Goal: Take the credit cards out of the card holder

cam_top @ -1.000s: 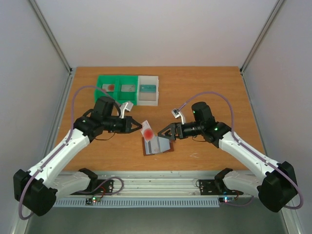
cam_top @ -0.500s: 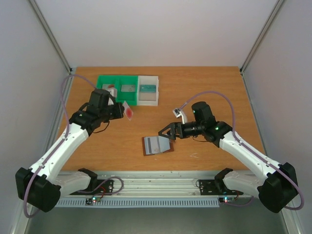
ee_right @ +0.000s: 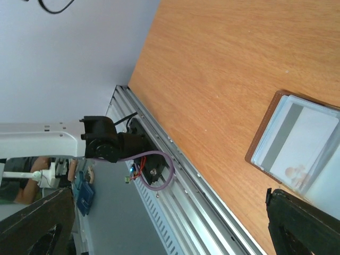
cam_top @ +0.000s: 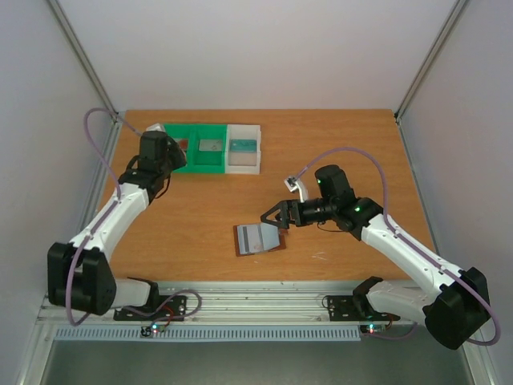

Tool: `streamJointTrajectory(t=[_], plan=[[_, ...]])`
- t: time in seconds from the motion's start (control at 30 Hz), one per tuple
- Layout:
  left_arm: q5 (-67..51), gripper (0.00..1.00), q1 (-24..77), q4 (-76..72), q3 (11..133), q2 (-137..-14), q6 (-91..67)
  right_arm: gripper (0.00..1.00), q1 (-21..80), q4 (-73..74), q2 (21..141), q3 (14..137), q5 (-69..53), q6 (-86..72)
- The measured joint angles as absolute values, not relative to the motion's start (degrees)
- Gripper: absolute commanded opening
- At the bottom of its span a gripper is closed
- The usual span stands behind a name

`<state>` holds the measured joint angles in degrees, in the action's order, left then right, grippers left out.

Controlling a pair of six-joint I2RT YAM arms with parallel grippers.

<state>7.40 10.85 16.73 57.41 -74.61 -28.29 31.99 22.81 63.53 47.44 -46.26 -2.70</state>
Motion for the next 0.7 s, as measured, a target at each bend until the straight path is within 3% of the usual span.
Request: streamJointTrajectory(t=[0.7], plan=[[5.1,0.0,1.67,-2.55,65.84,-100.18,-28.93,0.98,31.99,26.35,64.16,49.12,-43.86,-2.68]])
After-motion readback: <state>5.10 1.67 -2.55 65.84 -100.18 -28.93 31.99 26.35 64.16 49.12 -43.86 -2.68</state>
